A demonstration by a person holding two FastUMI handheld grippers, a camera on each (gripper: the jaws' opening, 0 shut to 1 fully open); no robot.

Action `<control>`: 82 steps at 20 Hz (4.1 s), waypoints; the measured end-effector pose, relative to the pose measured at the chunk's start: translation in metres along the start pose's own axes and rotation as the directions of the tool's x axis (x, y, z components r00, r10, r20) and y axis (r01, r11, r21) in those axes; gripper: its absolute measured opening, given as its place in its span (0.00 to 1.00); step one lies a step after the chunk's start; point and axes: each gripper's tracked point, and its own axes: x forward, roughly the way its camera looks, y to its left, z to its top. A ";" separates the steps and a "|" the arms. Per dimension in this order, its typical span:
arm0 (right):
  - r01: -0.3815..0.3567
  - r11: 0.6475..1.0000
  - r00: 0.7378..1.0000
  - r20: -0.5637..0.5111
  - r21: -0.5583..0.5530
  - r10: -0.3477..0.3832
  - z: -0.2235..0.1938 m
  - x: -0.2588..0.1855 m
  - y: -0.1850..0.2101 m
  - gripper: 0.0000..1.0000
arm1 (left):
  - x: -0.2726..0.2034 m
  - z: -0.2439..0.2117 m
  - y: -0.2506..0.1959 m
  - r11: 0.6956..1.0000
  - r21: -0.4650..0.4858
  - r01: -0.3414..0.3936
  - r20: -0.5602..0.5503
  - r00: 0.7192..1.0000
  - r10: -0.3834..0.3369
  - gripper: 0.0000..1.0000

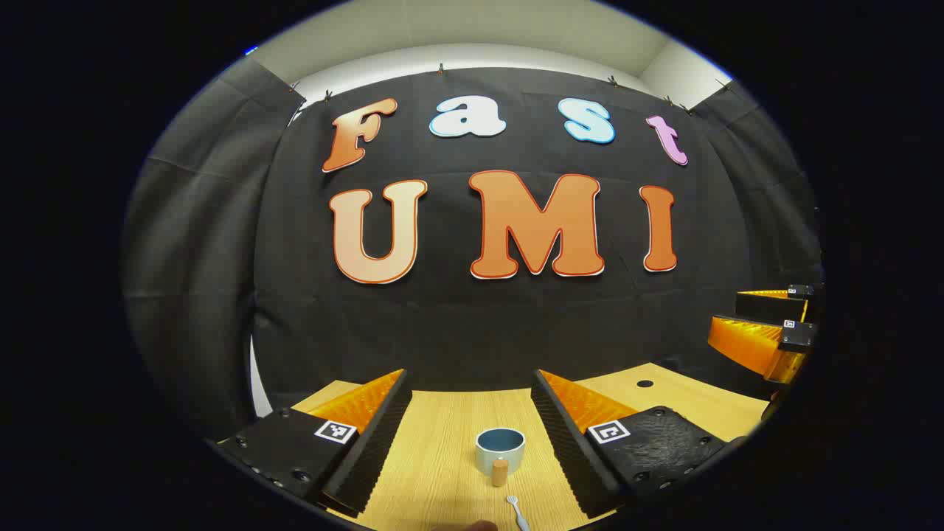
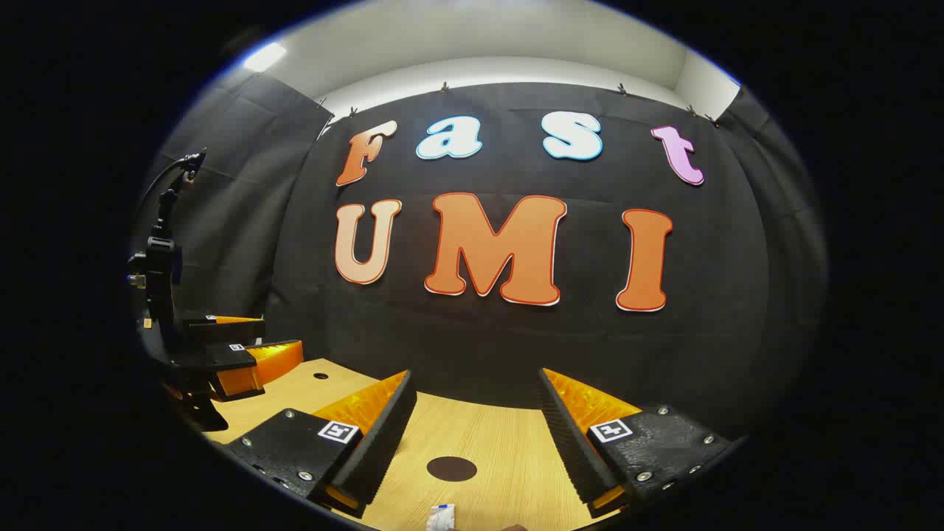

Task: Put the toothbrush and toothpaste on the desktop into the cup, then pick up the cup and place it on the coaster on the desktop.

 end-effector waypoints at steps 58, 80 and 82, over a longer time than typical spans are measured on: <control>-0.177 0.976 0.543 -0.814 0.128 0.205 -0.271 -0.044 0.061 0.81 | -0.024 -0.199 -0.054 0.979 -0.202 0.006 -0.927 0.321 -0.193 0.76; 0.016 0.944 0.509 -0.815 0.331 0.277 -0.300 -0.032 0.065 0.07 | -0.023 -0.214 -0.059 0.981 -0.191 0.026 -0.933 0.306 -0.190 0.06; 0.008 0.947 0.515 -0.813 0.320 0.270 -0.298 -0.031 0.065 0.04 | -0.023 -0.212 -0.056 0.982 -0.185 0.035 -0.932 0.310 -0.187 0.06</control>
